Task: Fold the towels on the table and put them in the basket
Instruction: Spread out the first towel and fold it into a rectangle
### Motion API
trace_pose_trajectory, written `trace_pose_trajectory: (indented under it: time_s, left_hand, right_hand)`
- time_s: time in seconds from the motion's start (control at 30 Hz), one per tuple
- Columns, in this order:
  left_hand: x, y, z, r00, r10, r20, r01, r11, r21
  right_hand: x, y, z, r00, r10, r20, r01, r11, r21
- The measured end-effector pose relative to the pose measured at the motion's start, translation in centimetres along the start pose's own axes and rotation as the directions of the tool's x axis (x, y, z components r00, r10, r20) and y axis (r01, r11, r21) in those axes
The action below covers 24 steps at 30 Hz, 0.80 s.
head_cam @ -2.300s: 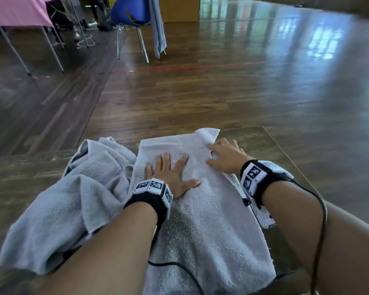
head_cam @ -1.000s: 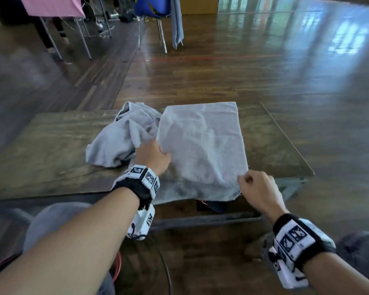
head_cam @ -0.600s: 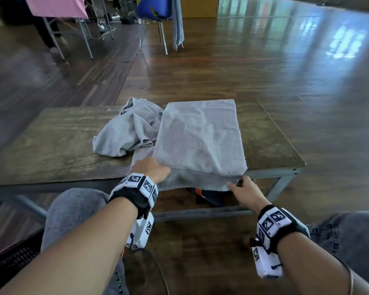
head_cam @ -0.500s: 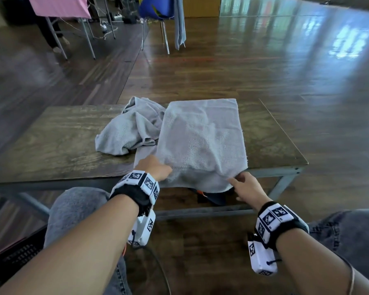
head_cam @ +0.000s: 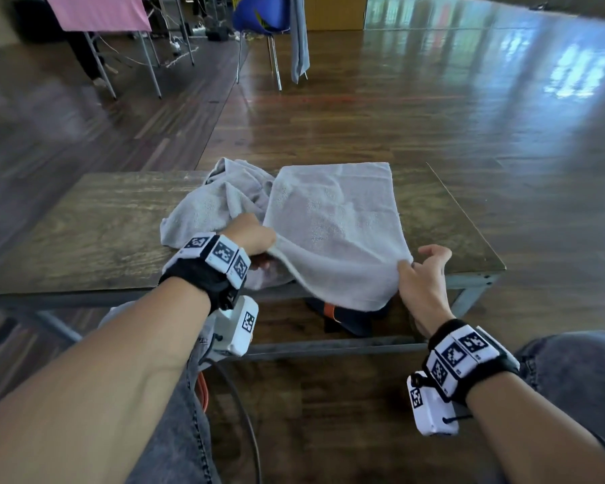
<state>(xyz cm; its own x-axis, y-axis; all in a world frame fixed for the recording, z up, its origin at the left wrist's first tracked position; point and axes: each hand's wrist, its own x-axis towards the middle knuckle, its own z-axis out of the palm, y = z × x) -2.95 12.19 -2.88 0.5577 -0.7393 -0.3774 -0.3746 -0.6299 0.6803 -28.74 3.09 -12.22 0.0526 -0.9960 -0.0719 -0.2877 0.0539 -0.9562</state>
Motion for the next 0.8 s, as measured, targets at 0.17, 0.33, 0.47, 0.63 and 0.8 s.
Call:
trace_pose_trajectory:
  time_s: [0.17,0.33,0.47,0.63,0.8]
  left_hand:
    - [0.2,1.5,-0.7,0.992,0.060,-0.110,-0.098,0.921,-0.378]
    - [-0.9,2.7,-1.8,0.997,0.059,-0.047,-0.076,0.781,-0.620]
    - [-1.6,3.5,-2.4,0.985,0.175,-0.015,-0.139,0.726,-0.673]
    - [-1.3,3.2,-2.4,0.947,0.304,-0.105,-0.308,0.759,-0.574]
    - [0.1,3.0,-2.5,0.912,0.244,-0.331,-0.384,0.792,-0.475]
  right_hand:
    - [0.7,-3.4,-0.9,0.999,0.023,0.026,-0.026,0.991,0.130]
    - [1.6,-4.9,-1.7,0.987,0.107,0.116,-0.132,0.962,0.237]
    - [2.5,-6.0,-2.5,0.986,0.073,0.148,-0.105,0.970,0.218]
    - [3.4,-7.7,-3.5,0.974,0.009,0.226,-0.072,0.960,0.269]
    - [3.7,-8.9,-4.1,0.985,-0.025,0.168,-0.037,0.935,0.351]
